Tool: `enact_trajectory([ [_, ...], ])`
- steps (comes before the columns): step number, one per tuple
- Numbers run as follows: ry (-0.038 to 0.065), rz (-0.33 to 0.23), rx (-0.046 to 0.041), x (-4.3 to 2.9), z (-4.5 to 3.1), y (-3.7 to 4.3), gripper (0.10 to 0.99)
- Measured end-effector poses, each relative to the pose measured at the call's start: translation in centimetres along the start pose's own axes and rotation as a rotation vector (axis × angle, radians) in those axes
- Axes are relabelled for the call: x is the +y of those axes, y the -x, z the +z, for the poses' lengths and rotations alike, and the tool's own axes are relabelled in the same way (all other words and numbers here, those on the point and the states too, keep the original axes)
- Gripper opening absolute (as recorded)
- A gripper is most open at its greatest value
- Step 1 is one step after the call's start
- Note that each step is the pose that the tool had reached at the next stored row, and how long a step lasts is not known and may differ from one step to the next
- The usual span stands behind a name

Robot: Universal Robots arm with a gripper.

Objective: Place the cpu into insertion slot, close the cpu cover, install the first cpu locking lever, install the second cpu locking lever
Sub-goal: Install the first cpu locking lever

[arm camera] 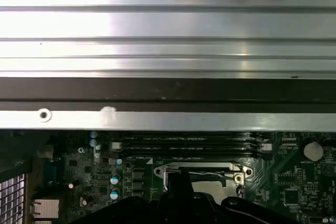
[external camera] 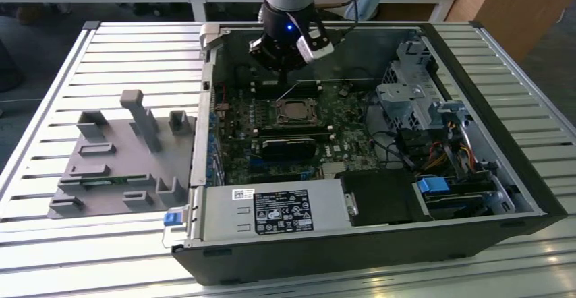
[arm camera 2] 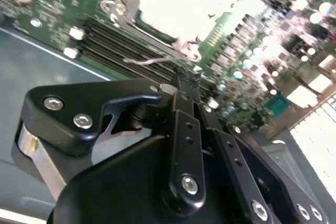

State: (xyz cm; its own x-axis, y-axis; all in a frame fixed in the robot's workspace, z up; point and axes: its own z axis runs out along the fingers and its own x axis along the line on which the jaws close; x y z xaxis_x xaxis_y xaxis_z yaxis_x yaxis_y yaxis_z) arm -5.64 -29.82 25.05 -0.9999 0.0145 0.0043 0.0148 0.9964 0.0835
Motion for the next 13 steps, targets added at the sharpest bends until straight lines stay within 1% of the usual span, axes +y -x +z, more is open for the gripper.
enact_trajectory([
  [2, 0.0, 0.0, 0.0001, 0.01, 0.04, 0.54, 0.106],
  [4, 0.001, 0.0, 0.0, 0.0, 0.04, 0.63, 0.106],
  [5, 0.005, 0.0, 0.0, 0.0, 0.05, 0.64, 0.106],
  [6, 0.015, 0.0, 0.0002, 0.0, 0.07, 0.64, 0.106],
  [7, 0.022, 0.0, 0.0004, 0.0, 0.09, 0.64, 0.106],
  [8, 0.025, 0.0, 0.0003, 0.0, 0.13, 0.64, 0.106],
  [11, 0.025, 0.001, -0.0008, -0.02, 0.33, 0.64, 0.106],
  [13, 0.029, 0.001, -0.0011, -0.03, 0.5, 0.68, 0.106],
])
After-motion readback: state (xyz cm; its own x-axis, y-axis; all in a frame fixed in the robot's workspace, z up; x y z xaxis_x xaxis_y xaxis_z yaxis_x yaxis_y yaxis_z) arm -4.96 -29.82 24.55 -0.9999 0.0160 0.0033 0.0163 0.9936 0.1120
